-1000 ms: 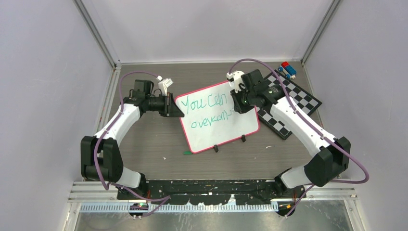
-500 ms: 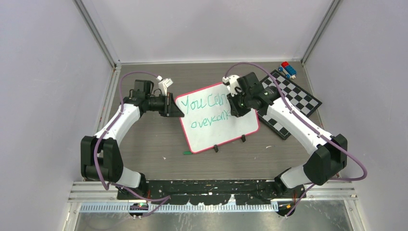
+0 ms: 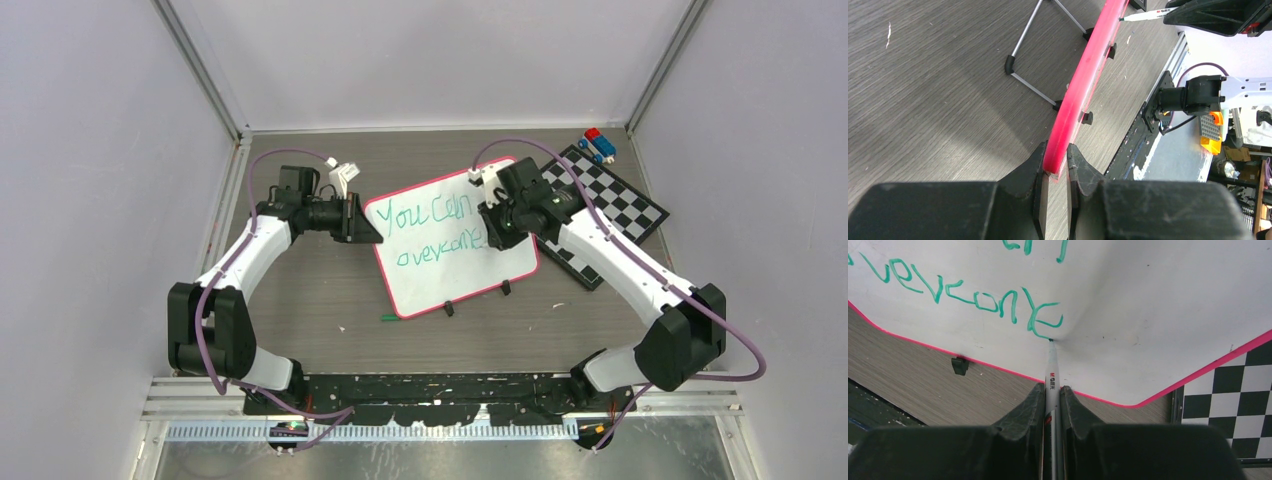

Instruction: Write a sentence on the whiteboard

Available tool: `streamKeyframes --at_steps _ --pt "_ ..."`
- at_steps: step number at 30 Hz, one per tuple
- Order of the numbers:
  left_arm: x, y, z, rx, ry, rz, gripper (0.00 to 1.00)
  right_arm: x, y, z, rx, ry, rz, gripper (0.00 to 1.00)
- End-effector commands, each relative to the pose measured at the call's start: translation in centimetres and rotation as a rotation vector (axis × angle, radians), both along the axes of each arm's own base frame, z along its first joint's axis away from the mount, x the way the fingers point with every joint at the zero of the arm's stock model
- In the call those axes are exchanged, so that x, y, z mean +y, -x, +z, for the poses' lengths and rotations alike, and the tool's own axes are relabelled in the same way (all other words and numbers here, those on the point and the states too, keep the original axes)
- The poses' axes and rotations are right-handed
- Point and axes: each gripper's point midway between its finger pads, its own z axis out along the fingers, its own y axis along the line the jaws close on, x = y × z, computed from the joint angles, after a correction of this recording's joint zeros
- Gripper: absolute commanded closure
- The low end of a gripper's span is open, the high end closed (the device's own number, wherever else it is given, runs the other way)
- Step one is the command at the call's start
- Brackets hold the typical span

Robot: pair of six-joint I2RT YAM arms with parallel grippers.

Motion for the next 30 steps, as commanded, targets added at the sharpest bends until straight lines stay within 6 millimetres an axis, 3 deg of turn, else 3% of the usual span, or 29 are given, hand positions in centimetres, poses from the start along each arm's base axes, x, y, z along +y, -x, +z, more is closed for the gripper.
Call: streamKeyframes --at_steps 1,10,14,19,22,26,30 --pt "0.3 -1.1 0.1 -0.039 -0.031 0.026 1.00 -1.0 -1.3 2.1 -0.091 0.012 -0.019 1.00" --pt "0.3 -1.1 0.1 -0.037 -0.031 0.027 1.00 -0.8 -1.7 2.8 -0.093 0.014 -0.003 1.00" --pt "0.3 -1.1 0.2 -0.040 -0.032 0.028 1.00 0.0 -0.9 3.5 -0.068 -0.027 0.034 1.00" --pt "0.3 -1.1 0.3 -0.039 -0.031 0.026 1.00 2.4 1.4 5.6 -0.036 -0.151 0.120 1.00" --pt "0.2 -0.9 0.4 -0.037 -0.023 0.015 0.89 4.2 2.9 6.1 -0.044 -0.190 0.180 1.00" --pt "-0.1 -0.5 0.7 -0.031 0.004 -0.006 0.72 6.9 4.7 5.3 -0.066 -0.213 0.257 1.00" --pt "-0.4 -0.2 0.9 -0.033 0.014 -0.018 0.72 9.0 5.4 3.3 -0.082 -0.196 0.305 1.00"
